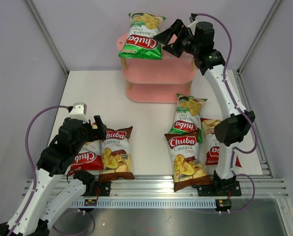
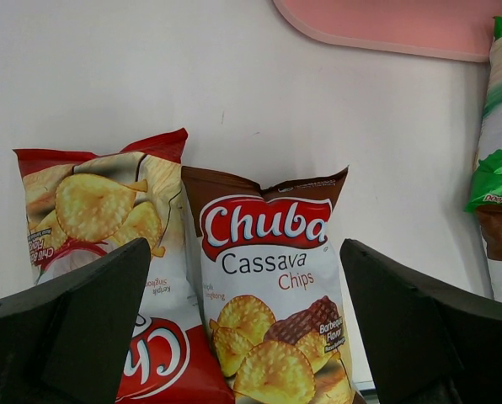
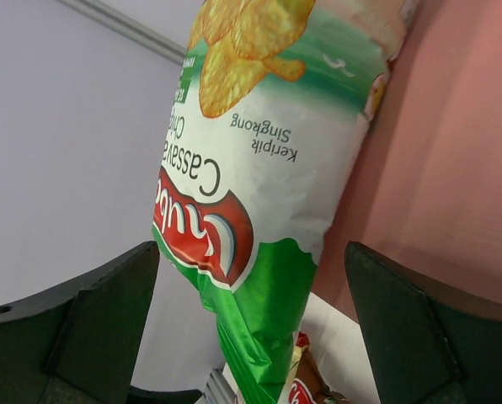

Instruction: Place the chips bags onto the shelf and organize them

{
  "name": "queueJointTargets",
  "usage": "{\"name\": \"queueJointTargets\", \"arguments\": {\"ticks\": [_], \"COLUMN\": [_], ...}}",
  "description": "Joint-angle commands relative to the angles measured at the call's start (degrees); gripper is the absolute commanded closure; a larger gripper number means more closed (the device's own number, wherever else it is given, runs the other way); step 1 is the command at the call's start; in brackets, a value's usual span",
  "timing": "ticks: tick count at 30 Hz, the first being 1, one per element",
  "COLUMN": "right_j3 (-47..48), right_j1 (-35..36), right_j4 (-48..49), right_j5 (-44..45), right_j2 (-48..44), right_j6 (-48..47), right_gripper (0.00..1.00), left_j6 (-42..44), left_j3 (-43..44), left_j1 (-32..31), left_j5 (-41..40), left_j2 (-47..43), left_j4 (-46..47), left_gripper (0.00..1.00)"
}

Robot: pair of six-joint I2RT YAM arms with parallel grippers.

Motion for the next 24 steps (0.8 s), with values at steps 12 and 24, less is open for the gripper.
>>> {"name": "queueJointTargets", "arguments": {"ticks": [12,24], "right_j3": [-10.2,-54.3], "right_j1": [-4.2,-4.2], "right_j4": [-19.8,-17.8], "right_j5": [22.7,16.7], "right_j2": [-26.2,-68.4], "right_j6": [-23.7,-24.8], "right_gripper": [0.00,0.01], "left_j6": [-11.8,-23.9], "left_j3": [-1.8,0.5], "left_j1": [0.0,-12.4], "left_j5": [22.7,31.5], "left_j2": [8.5,40.4], "left_j4": [17.3,52.3], "left_gripper": [0.01,0.01]}}
